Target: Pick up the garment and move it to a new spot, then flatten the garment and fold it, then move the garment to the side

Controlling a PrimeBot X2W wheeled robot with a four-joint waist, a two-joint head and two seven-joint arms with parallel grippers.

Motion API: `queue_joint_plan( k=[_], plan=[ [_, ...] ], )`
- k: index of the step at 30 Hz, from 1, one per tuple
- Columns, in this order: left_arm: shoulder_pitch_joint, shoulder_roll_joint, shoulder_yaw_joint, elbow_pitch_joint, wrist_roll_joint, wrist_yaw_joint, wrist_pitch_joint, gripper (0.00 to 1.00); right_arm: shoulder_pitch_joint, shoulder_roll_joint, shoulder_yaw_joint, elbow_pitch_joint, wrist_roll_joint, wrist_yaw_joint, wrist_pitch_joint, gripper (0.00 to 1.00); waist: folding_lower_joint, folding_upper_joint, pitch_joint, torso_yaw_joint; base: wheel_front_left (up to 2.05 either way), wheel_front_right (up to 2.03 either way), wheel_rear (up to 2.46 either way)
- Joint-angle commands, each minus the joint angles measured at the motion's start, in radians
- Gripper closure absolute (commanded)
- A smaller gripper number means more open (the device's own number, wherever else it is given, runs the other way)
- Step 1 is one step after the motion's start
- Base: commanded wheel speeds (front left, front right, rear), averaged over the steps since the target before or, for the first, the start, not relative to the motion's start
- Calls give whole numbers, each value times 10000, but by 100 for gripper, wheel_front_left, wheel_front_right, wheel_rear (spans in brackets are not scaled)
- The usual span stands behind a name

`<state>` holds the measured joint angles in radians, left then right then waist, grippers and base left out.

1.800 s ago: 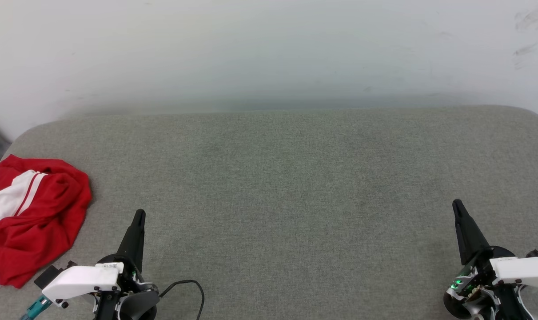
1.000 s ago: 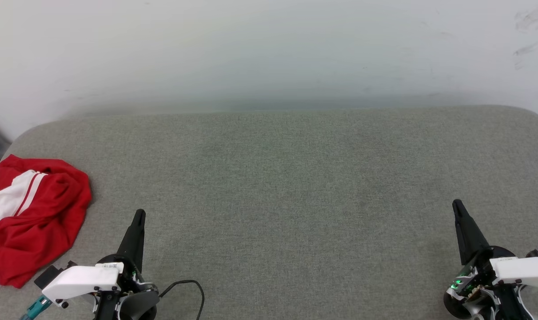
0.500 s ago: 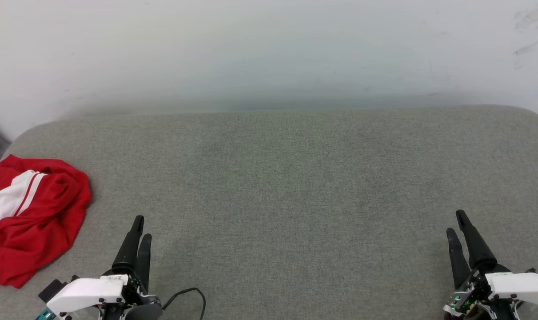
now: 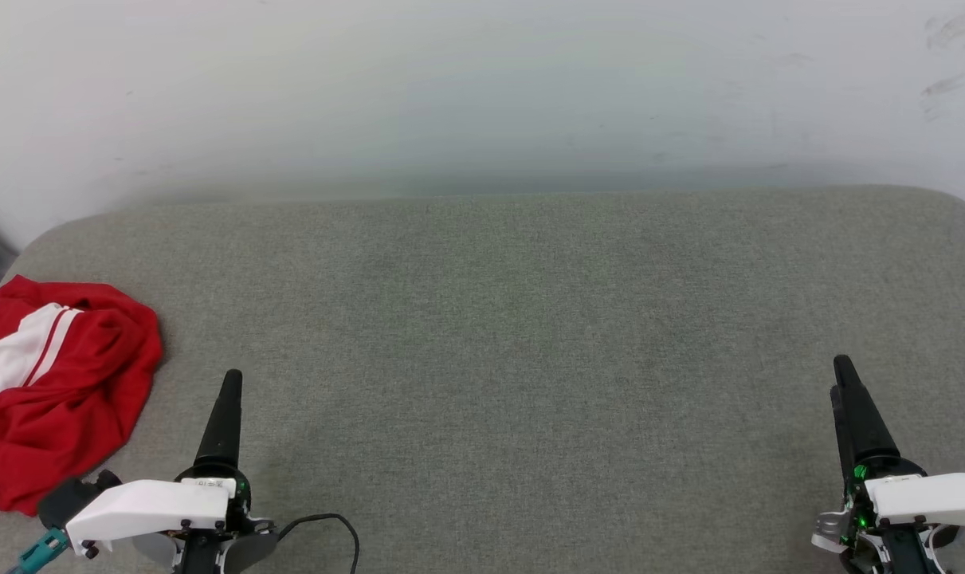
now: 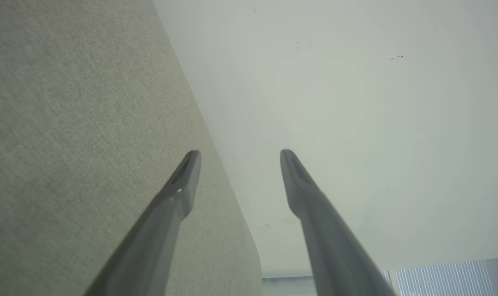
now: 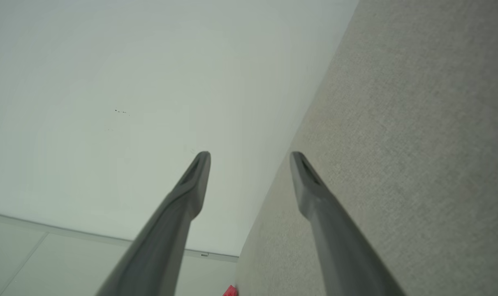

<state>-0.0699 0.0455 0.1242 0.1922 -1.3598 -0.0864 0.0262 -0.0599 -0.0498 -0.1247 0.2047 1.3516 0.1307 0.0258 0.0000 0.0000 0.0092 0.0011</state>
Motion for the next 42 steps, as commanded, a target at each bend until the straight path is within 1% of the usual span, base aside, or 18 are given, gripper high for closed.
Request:
queue_joint_plan(
  k=[1, 8, 16, 17, 23, 35, 42],
  plan=[
    [-128, 30, -85, -352, 570, 150, -124, 0, -73, -6, -15, -373, -567, 0, -114, 0, 0, 0, 9, 3, 0, 0, 0],
    [-27, 33, -443, -794, 2172, 725, -413, 0, 10, -7, 161, -933, -2301, 0, -403, 0, 0, 0, 60, 10, 0, 0, 0],
    [12, 37, -809, -1010, 3821, 1149, -714, 0, 144, -7, 384, -1245, -4053, 0, -710, 0, 0, 0, 132, 47, 0, 0, 0],
    [12, 37, -809, -1010, 3821, 1149, -714, 0, 144, -7, 384, -1245, -4053, 0, -710, 0, 0, 0, 132, 47, 0, 0, 0],
    [87, 38, -983, -1075, 4866, 1400, -929, 0, 269, -7, 493, -1317, -5139, 0, -922, 0, 0, 0, 144, 69, 0, 0, 0],
    [237, 89, -1378, -1133, 6851, 1716, -1316, 0, 477, -7, 621, -1429, -6875, 0, -1306, 0, 0, 0, 132, 82, 0, 0, 0],
    [372, 150, -1616, -1172, 7734, 1961, -1523, 0, 603, -8, 657, -1531, -7757, 0, -1515, 0, 0, 0, 84, 58, 0, 0, 0]
  ],
)
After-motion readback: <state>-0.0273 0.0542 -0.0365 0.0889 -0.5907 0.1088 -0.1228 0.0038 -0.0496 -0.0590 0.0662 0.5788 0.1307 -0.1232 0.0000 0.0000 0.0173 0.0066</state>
